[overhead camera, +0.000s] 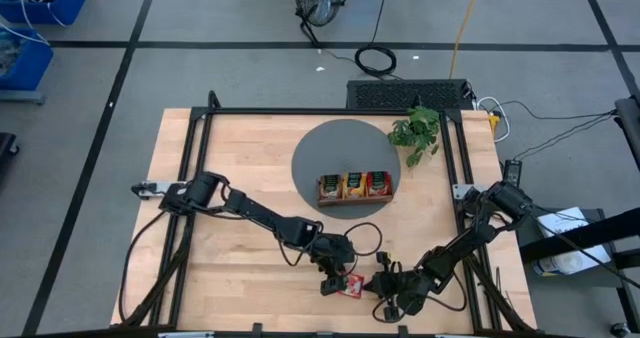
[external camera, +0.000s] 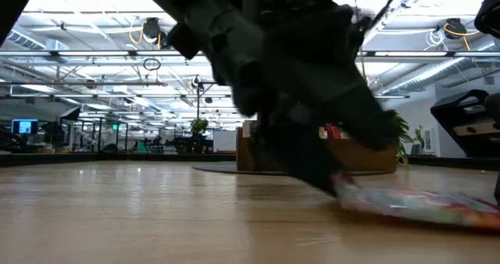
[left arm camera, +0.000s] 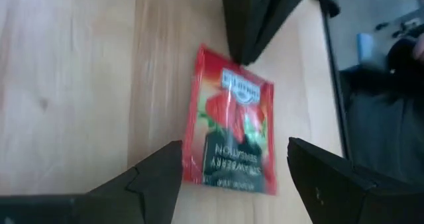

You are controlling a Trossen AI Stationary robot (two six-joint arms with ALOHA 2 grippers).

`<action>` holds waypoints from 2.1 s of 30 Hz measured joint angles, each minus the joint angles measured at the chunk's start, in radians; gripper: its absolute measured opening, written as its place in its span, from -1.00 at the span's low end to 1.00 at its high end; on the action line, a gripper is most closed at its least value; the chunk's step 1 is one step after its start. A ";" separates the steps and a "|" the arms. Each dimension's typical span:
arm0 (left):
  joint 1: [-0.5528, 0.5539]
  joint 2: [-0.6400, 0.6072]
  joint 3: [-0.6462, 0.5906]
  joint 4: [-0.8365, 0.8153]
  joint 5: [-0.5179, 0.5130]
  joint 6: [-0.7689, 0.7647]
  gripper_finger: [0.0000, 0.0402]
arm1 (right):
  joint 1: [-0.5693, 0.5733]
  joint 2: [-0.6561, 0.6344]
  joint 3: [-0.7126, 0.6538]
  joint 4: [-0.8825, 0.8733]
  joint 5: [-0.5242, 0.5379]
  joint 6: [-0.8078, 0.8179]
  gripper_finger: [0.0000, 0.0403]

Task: Pick & Place Tea
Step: Put the red tea bag into the right section of the wooden organizer

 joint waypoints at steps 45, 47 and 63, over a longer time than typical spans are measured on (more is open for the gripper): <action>-0.131 -0.088 0.000 -0.173 -0.056 0.171 -0.97 | -0.100 -0.134 -0.002 0.094 -0.052 -0.298 -1.00; -0.139 -0.076 0.001 -0.146 -0.084 0.169 -0.96 | -0.129 -0.134 -0.002 0.101 -0.098 -0.296 -1.00; -0.033 0.028 0.001 -0.030 0.001 0.080 -0.96 | -0.159 -0.097 -0.002 0.054 -0.311 -0.228 -1.00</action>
